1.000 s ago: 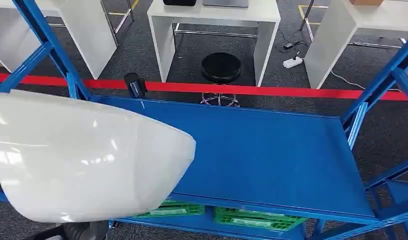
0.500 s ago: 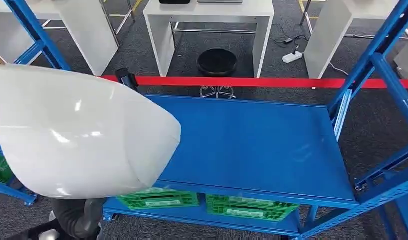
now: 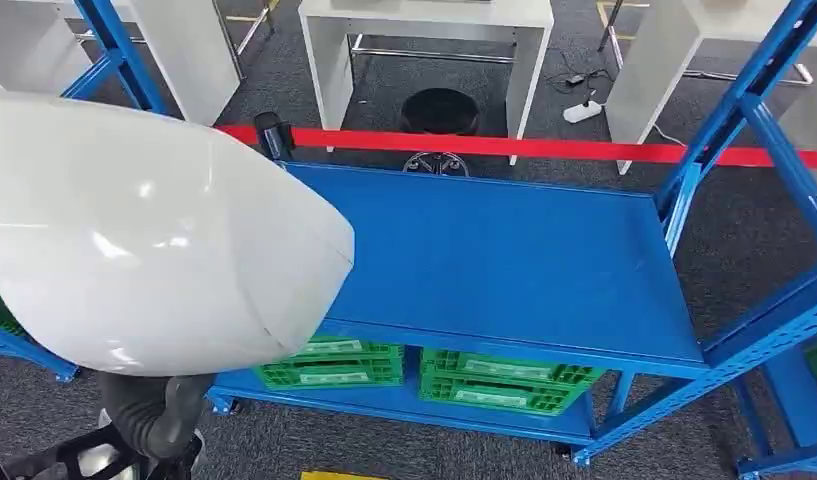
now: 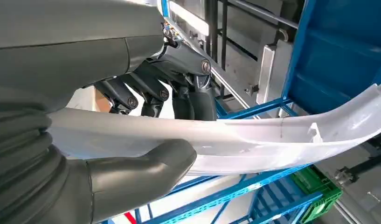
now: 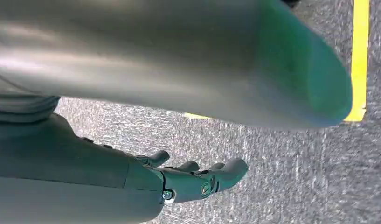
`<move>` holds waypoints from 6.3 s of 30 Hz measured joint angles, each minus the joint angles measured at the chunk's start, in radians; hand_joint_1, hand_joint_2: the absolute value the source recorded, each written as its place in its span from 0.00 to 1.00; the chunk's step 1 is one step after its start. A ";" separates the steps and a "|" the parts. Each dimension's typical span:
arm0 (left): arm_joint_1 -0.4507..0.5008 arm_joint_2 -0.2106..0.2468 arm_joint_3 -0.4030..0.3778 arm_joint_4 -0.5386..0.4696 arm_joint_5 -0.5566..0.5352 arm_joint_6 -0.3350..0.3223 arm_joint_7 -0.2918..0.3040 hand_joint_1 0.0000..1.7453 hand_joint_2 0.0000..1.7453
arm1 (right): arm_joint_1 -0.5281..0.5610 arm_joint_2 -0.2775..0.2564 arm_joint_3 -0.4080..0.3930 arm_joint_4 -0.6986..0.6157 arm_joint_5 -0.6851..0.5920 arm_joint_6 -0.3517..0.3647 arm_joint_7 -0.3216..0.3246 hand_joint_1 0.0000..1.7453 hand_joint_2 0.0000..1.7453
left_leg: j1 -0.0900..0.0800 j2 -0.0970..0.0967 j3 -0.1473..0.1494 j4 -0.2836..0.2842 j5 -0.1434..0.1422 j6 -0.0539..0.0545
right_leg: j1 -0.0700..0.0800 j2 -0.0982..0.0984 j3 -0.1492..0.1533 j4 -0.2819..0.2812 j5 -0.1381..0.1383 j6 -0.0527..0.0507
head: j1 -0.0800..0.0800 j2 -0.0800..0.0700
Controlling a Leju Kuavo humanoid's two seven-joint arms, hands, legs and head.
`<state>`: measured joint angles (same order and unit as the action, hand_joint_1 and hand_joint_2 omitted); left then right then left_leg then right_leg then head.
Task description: Take the parts from the cabinet and place them on the table.
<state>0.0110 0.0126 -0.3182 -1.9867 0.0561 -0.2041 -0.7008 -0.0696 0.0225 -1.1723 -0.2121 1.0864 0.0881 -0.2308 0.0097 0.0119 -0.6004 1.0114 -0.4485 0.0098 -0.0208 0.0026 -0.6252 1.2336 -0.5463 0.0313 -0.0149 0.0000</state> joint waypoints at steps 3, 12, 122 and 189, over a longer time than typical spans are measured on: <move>-0.011 -0.001 0.000 0.002 0.000 0.000 0.000 1.00 1.00 | -0.003 0.002 0.000 0.000 0.003 0.002 -0.009 0.00 0.00 | 0.000 -0.001 -0.034 0.028 0.015 -0.021 | 0.005 0.007 0.133 -0.199 -0.022 -0.010 | 0.004 0.000; -0.063 -0.002 -0.010 0.044 0.019 -0.025 0.001 1.00 1.00 | -0.004 0.004 0.000 0.000 -0.008 0.001 0.035 0.00 0.00 | 0.005 -0.007 -0.112 0.299 -0.184 -0.061 | 0.008 -0.003 0.040 -0.197 0.054 -0.068 | -0.009 0.000; -0.242 0.061 -0.127 0.113 0.050 -0.003 0.068 1.00 1.00 | 0.005 0.002 -0.097 0.009 -0.047 0.058 0.332 0.00 0.00 | 0.000 -0.089 0.006 0.013 -0.008 0.011 | 0.003 -0.002 -0.021 -0.001 -0.031 -0.001 | -0.010 0.000; -0.202 0.046 -0.134 0.089 -0.077 0.038 0.064 1.00 1.00 | 0.014 -0.073 -0.093 0.009 -0.032 0.091 0.312 0.00 0.00 | -0.003 -0.167 -0.005 0.018 -0.002 -0.020 | 0.001 0.069 0.061 -0.196 0.044 -0.004 | -0.005 0.000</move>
<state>-0.1913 0.0584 -0.4517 -1.8979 -0.0214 -0.1656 -0.6371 -0.0555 -0.0504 -1.2657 -0.2033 1.0544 0.1793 0.0812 0.0070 -0.1556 -0.6059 1.0299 -0.4509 -0.0107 -0.0195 0.0713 -0.5638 1.0376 -0.5021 0.0278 -0.0195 0.0000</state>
